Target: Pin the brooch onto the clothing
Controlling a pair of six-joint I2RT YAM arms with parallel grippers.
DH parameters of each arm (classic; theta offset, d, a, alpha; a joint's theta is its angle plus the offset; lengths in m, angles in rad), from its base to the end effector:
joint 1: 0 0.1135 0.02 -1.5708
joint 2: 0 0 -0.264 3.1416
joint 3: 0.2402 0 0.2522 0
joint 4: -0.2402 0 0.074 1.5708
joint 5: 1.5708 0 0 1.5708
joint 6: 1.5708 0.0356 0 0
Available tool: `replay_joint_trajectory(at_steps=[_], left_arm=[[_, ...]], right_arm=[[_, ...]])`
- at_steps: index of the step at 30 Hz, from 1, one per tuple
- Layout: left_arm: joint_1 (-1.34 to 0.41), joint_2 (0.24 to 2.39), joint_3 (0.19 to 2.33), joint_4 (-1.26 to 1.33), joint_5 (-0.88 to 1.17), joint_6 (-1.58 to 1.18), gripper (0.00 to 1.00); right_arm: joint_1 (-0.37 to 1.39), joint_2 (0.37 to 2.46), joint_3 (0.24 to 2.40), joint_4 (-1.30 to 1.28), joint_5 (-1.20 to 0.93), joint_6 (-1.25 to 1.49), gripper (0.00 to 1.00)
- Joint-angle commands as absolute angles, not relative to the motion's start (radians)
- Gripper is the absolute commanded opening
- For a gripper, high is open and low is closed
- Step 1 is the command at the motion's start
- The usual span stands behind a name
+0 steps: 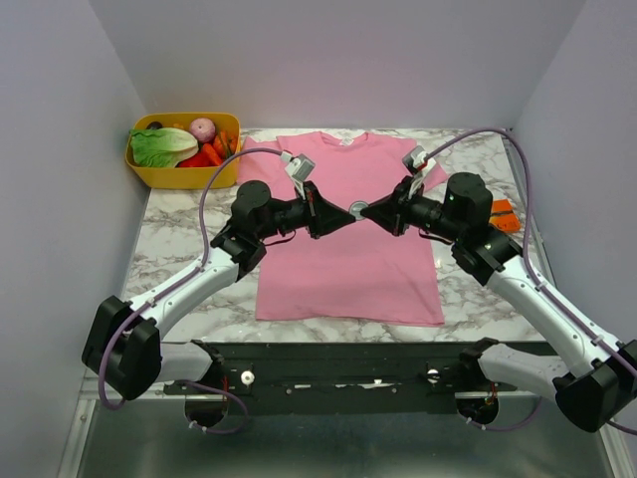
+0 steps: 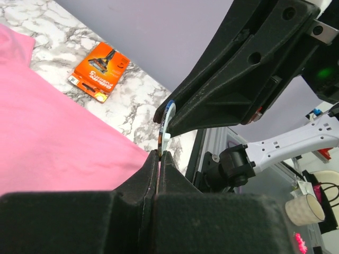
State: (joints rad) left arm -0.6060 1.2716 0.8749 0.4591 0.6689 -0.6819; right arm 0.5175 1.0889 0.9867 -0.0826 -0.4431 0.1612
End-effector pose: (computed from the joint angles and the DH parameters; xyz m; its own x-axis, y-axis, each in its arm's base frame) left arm 0.2283 -0.1851 0.3328 -0.5625 -0.2118 -0.7992 0.7742 0.2045 -0.5990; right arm 0.2113 0.1378 0.3626 -0.2881 0.0028 -0.9576 -0.7770 0.5838 0.2355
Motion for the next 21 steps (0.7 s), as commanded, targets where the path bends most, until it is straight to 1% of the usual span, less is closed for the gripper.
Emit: replay_joint_trajectory(at_steps=[1, 5, 6, 7, 8, 12, 13, 14, 16, 18, 19, 21], left_arm=[[-0.657, 1.186, 0.934, 0.554, 0.804, -0.675, 0.0], [-0.657, 1.18, 0.933, 0.537, 0.785, -0.669, 0.0], [-0.657, 1.177, 0.933, 0.528, 0.778, -0.666, 0.0], [-0.657, 1.175, 0.931, 0.528, 0.77, -0.669, 0.0], [-0.657, 1.174, 0.93, 0.532, 0.766, -0.672, 0.0], [-0.657, 1.169, 0.922, 0.581, 0.773, -0.706, 0.0], [-0.657, 1.167, 0.922, 0.58, 0.773, -0.707, 0.0], [-0.657, 1.166, 0.92, 0.577, 0.772, -0.7, 0.0], [-0.657, 1.163, 0.92, 0.545, 0.759, -0.68, 0.0], [-0.657, 1.16, 0.914, 0.517, 0.747, -0.658, 0.0], [-0.657, 1.157, 0.913, 0.508, 0.744, -0.65, 0.0], [-0.657, 1.152, 0.897, 0.499, 0.735, -0.635, 0.0]], right_arm=[[0.518, 1.149, 0.951, -0.216, -0.19, 0.048, 0.01], [0.523, 1.138, 0.946, -0.216, -0.184, 0.038, 0.04], [0.525, 1.134, 0.946, -0.215, -0.186, 0.035, 0.12], [0.534, 1.126, 0.937, -0.212, -0.183, 0.023, 0.15], [0.538, 1.12, 0.933, -0.2, -0.181, 0.018, 0.16], [0.549, 1.123, 0.931, -0.201, -0.166, 0.009, 0.17], [0.551, 1.123, 0.931, -0.202, -0.169, 0.011, 0.2], [0.549, 1.121, 0.928, -0.201, -0.17, 0.011, 0.27], [0.551, 1.106, 0.923, -0.196, -0.195, 0.012, 0.48], [0.549, 1.086, 0.913, -0.18, -0.201, 0.023, 0.55], [0.551, 1.059, 0.91, -0.175, -0.196, 0.032, 0.67], [0.551, 1.025, 0.891, -0.15, -0.181, 0.047, 0.77]])
